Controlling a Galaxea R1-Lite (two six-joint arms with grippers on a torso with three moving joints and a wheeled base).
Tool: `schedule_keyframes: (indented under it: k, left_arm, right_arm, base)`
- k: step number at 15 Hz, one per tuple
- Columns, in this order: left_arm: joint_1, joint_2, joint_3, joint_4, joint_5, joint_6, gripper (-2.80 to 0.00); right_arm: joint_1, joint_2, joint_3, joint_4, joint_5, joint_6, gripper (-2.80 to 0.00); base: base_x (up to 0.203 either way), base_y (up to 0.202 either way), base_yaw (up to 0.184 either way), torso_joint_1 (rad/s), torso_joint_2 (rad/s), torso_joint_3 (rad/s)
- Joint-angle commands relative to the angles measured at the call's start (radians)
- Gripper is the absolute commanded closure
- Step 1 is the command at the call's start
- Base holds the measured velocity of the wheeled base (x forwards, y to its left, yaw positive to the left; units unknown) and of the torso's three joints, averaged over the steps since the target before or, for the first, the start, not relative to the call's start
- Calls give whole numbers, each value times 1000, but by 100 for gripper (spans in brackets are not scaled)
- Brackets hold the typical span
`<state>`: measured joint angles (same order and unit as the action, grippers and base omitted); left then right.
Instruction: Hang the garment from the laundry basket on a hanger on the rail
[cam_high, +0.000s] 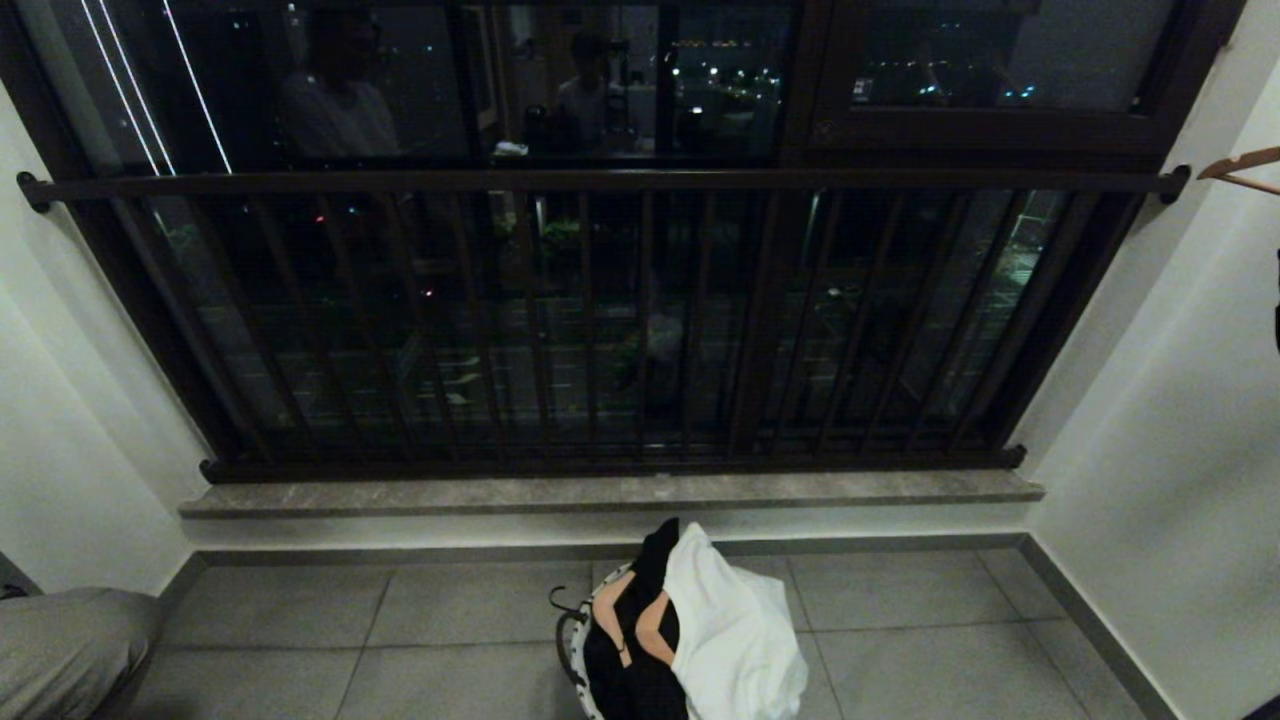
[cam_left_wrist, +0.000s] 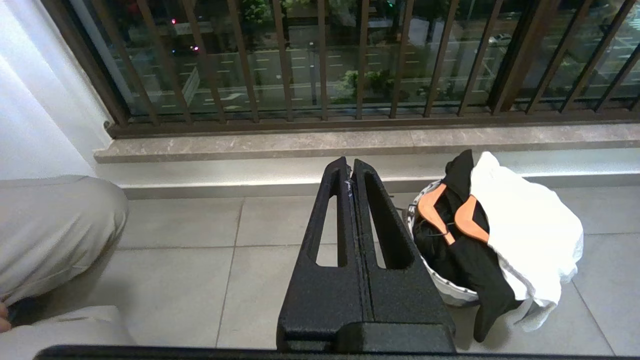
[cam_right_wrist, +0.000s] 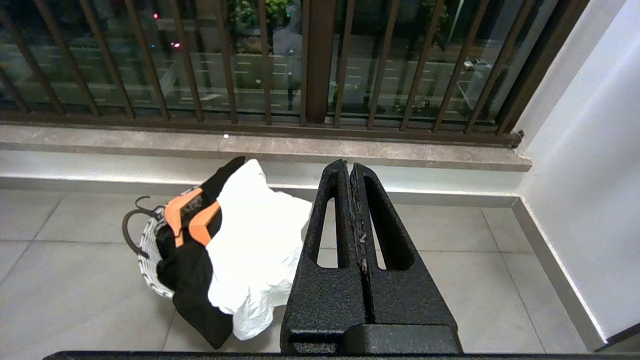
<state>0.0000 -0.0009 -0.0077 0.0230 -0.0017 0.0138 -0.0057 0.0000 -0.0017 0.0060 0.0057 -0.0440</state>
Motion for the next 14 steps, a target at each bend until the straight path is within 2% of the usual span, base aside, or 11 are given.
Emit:
schedule_keyframes:
  k: [1,9,14]
  left_arm:
    - [0,1,0,0,0,0,0]
    - [0,1,1,-2,0,0,0]
    - [0,1,2,-3,0,-2,0]
  right_arm:
    - [1,2,0,0,0,0,0]
    - [0,2,0,0,0,-4,0]
    - [1,2,0,0,0,-2,0]
  base:
    - [0,0,0,0,0,0]
    - [0,0,0,0,0,0]
    - [0,0,0,-137,327,186]
